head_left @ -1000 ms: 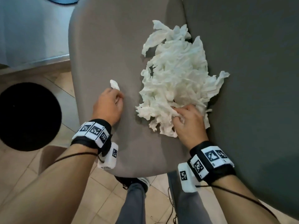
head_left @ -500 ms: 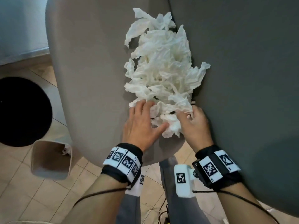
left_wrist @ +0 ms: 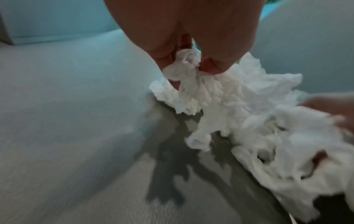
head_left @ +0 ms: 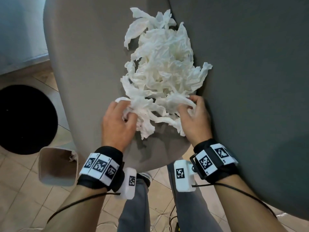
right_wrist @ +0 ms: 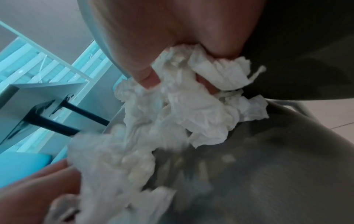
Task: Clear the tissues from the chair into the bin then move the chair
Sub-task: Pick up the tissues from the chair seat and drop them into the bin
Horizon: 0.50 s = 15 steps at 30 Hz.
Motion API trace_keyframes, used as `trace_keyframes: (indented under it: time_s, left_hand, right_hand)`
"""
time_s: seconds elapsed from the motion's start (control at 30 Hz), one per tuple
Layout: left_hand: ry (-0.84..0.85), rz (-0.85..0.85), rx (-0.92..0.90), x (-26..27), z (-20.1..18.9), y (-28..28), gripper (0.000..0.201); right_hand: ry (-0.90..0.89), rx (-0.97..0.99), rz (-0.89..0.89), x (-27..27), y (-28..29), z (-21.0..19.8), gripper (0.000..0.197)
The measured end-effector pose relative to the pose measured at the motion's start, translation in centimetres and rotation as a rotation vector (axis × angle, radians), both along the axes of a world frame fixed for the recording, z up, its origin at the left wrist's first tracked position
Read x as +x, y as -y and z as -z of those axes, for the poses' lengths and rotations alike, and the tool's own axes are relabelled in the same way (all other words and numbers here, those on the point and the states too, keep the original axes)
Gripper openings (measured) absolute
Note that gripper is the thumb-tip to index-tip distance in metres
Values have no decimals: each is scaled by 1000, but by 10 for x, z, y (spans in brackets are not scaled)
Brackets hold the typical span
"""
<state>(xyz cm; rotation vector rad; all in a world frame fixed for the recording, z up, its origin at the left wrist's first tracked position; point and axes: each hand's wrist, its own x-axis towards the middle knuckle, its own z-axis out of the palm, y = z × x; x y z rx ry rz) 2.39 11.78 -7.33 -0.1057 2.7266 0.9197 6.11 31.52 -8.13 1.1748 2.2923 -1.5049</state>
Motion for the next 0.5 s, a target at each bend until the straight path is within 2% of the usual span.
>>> trace_keyframes:
  time_s: [0.1,0.23,0.3,0.4,0.5]
  left_hand:
    - [-63,-144,13,-5,-7,13,18]
    - [-49,-167,17,-5,-11,20,16]
    - [5,-118,-14,-1,-8,19,15]
    - [95,7,-123,10,7,20,31]
    - [169,89,-168,23,24,23,26]
  right_hand:
    - [36,6,-51,2,3,9,55]
    - [128,47,-128,2,10,24,68]
    - [176,99,-181,0,13,30,62]
    - [186,223,-242,0,16,38,45]
    - [128,297,-261,6,23,41,35]
